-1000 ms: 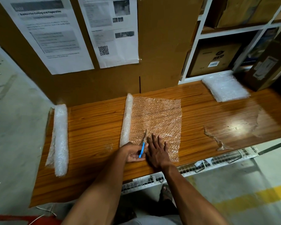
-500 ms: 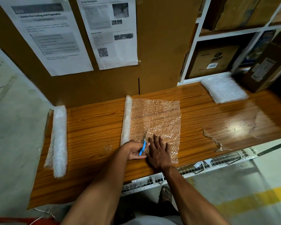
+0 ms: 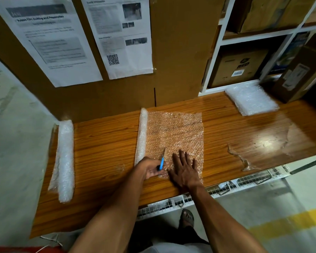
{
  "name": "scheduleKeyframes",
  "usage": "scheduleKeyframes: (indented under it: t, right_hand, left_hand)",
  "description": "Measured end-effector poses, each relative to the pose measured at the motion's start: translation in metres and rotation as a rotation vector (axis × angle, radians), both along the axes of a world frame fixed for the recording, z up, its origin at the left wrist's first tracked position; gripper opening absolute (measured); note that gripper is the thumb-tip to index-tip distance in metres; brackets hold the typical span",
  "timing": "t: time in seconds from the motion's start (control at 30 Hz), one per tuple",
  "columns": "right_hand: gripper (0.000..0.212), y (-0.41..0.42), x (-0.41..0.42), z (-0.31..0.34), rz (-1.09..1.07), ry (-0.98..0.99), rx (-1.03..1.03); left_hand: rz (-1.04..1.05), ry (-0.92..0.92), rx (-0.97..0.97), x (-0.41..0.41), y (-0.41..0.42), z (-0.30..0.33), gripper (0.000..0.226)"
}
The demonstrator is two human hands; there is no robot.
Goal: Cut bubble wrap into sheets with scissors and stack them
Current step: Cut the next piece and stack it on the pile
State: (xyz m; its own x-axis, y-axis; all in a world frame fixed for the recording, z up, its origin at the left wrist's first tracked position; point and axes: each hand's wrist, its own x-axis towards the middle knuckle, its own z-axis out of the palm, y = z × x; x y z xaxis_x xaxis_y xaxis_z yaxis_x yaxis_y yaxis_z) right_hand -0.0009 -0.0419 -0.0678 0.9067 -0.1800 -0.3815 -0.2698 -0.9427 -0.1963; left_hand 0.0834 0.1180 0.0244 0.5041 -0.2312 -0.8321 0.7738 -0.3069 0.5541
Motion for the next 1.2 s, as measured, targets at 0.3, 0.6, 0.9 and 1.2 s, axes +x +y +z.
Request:
scheduleKeyframes:
  t: [0.3,0.6,0.9,1.2]
  right_hand:
    - [0.093,-0.012,0.010,0.006,0.062,-0.023,0.018]
    - [0.101,-0.020,0.021,0.000,0.138,-0.003,0.019]
    - [0.104,-0.021,0.022,0.001,0.149,-0.014,0.018]
    - [0.109,-0.024,0.025,0.002,0.139,-0.021,0.031]
  left_hand:
    - [-0.060,0.016,0.053,0.005,-0.002,-0.011,0.019]
    - [-0.135,0.152,0.059,0.005,0.007,-0.011,0.011]
    - [-0.133,0.199,-0.008,0.016,0.004,-0.010,0.033]
    - [-0.195,0.227,-0.059,0.030,-0.006,-0.001,0.059]
